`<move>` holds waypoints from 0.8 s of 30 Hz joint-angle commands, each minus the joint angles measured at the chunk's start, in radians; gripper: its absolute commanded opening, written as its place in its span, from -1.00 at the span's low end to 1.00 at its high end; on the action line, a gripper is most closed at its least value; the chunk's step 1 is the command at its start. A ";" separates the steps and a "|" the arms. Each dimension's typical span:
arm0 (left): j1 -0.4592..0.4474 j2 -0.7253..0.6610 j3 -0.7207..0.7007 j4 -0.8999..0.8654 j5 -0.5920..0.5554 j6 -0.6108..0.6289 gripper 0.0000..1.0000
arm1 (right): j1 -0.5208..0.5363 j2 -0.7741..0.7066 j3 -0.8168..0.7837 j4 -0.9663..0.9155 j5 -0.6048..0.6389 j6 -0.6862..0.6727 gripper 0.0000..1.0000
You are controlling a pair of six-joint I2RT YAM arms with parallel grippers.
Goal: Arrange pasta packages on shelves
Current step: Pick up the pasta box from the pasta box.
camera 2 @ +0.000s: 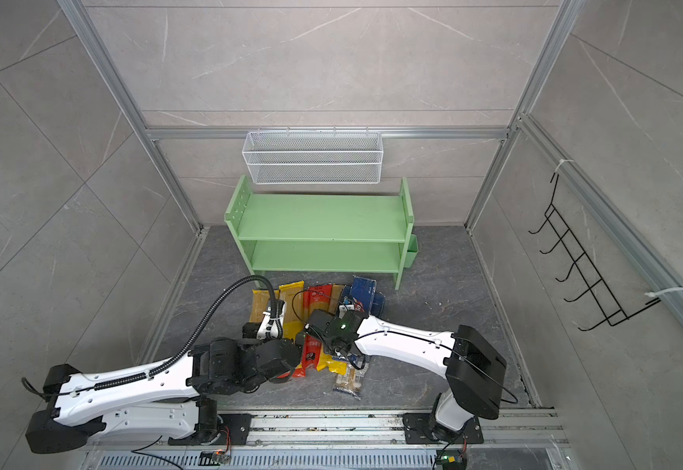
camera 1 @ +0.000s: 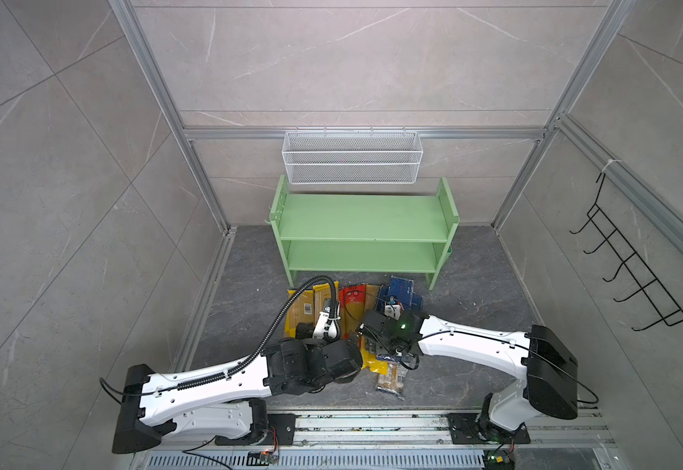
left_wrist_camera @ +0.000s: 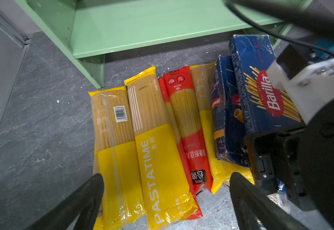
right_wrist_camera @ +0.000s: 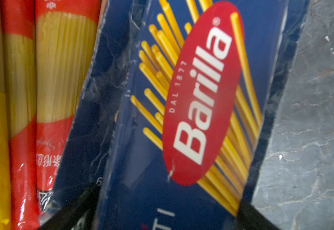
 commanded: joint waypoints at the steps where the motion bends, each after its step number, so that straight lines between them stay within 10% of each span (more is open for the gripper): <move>1: -0.002 -0.076 0.001 -0.046 -0.068 -0.045 1.00 | -0.011 0.031 -0.043 0.008 -0.042 0.008 0.75; 10: -0.002 -0.175 0.023 -0.174 -0.102 -0.094 1.00 | -0.022 0.010 -0.077 0.022 -0.095 0.009 0.17; 24: -0.002 -0.259 0.055 -0.328 -0.167 -0.186 1.00 | -0.022 -0.111 -0.055 -0.006 -0.197 -0.021 -0.10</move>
